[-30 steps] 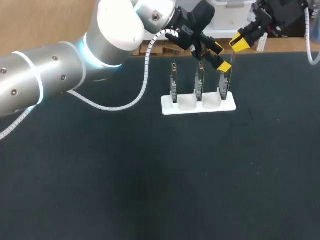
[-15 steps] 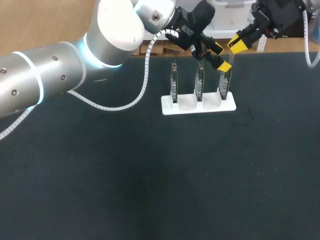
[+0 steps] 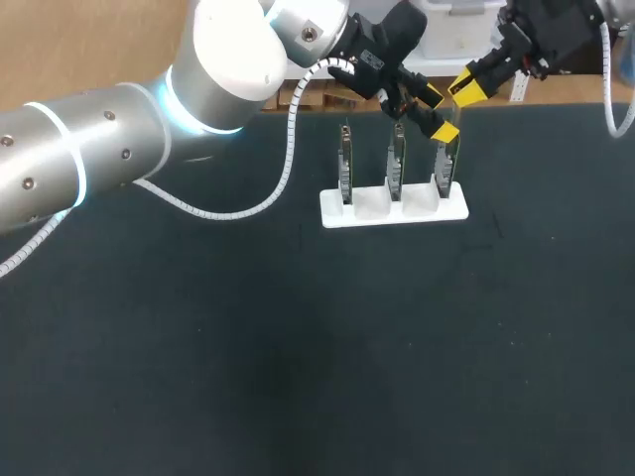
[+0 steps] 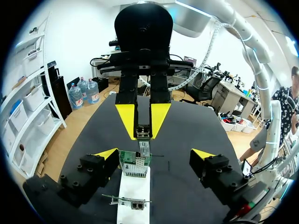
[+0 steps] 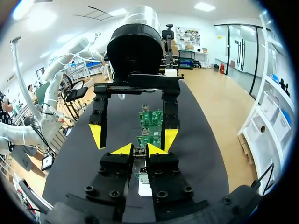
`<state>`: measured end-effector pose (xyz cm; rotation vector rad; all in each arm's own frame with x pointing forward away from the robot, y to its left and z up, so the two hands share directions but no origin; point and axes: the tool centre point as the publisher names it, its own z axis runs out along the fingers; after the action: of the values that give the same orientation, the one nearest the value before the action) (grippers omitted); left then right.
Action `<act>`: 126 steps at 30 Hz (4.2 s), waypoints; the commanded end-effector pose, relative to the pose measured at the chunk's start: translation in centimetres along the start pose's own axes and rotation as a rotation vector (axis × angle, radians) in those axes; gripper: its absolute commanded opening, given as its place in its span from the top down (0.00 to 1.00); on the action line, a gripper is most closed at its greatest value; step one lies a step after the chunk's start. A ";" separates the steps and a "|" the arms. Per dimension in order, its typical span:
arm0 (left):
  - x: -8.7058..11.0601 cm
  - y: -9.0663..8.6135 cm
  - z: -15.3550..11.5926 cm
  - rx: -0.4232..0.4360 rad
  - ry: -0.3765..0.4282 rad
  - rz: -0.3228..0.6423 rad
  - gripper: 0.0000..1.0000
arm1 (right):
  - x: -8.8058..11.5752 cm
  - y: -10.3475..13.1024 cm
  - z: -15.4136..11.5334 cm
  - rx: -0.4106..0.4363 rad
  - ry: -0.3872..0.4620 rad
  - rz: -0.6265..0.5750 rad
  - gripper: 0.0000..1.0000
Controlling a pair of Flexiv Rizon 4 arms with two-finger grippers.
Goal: Pick up the optical module with the left hand, and insert it into the network port with the right hand.
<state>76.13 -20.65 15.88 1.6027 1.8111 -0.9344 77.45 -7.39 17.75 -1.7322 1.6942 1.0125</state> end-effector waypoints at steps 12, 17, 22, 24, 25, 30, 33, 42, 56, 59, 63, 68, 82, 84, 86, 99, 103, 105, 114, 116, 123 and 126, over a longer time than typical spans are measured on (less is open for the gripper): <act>0.0 0.0 0.0 -0.001 0.000 0.001 0.00 | 0.3 0.5 0.2 0.038 0.008 0.007 1.00; 0.0 0.0 0.0 -0.001 0.000 0.001 0.00 | 0.2 0.5 0.2 0.054 0.008 0.000 1.00; 0.0 0.0 0.0 -0.001 0.000 0.001 0.00 | 0.2 0.4 0.2 0.056 0.008 -0.001 1.00; 0.0 0.0 0.0 -0.001 0.000 0.001 0.00 | 0.2 0.3 0.1 0.058 0.009 0.000 1.00; 0.0 0.0 0.0 -0.001 0.000 0.001 0.00 | 0.3 0.3 0.1 0.059 0.009 0.000 1.00; 0.0 0.0 0.0 -0.001 0.000 0.001 0.00 | 0.4 0.3 0.0 0.065 0.010 0.002 1.00; 0.0 0.0 0.0 -0.001 0.000 0.001 0.00 | 0.4 0.3 -0.1 0.065 0.009 0.003 1.00; 0.0 0.0 0.0 -0.001 0.000 0.001 0.00 | 0.3 0.1 0.1 0.070 0.017 -0.012 1.00; 0.0 0.0 0.0 -0.001 0.000 0.001 0.00 | 0.5 -0.2 0.2 0.067 0.023 -0.009 1.00; 0.0 0.0 0.0 -0.001 0.000 0.001 0.00 | 0.5 -0.2 0.2 0.067 0.023 -0.008 1.00; 0.0 0.0 0.0 -0.001 0.000 0.001 0.00 | 0.6 -0.4 0.2 0.069 0.022 -0.006 1.00; 0.0 0.0 0.0 -0.001 0.000 0.001 0.00 | 0.5 -0.5 0.3 0.072 0.027 -0.020 1.00; 0.0 0.0 0.0 -0.001 0.000 0.001 0.00 | 0.9 -0.5 0.4 0.075 0.038 -0.026 1.00; 0.0 0.0 0.0 -0.001 0.000 0.001 0.00 | 1.0 -0.5 0.4 0.076 0.036 -0.025 1.00; 0.0 0.0 0.0 -0.001 0.000 0.001 0.00 | 1.0 -0.5 0.4 0.078 0.034 -0.024 1.00; 0.0 0.0 0.0 -0.001 0.000 0.001 0.00 | 0.9 -0.4 0.1 0.082 0.028 -0.026 1.00; 0.0 0.0 0.0 -0.001 0.000 0.001 0.00 | 0.7 -0.2 -0.1 0.079 0.019 -0.027 1.00; 0.0 0.0 0.0 -0.001 0.000 0.001 0.00 | 0.6 -0.2 -0.1 0.081 0.019 -0.028 1.00; 0.0 0.0 0.0 -0.001 0.000 0.001 0.00 | 0.8 -0.1 0.0 0.081 0.024 -0.025 1.00; 0.0 0.0 0.0 -0.001 0.000 0.001 0.00 | 0.8 -0.1 0.1 0.079 0.023 -0.024 1.00; 0.0 0.0 0.0 -0.001 0.000 0.001 0.00 | 0.6 -0.3 0.1 0.084 0.023 -0.029 1.00; 0.0 0.0 0.0 -0.001 0.000 0.001 0.00 | 0.6 -0.3 0.1 0.085 0.023 -0.030 1.00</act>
<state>76.13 -20.65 15.88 1.6027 1.8111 -0.9344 77.85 -7.73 17.23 -1.7161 1.6964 0.9020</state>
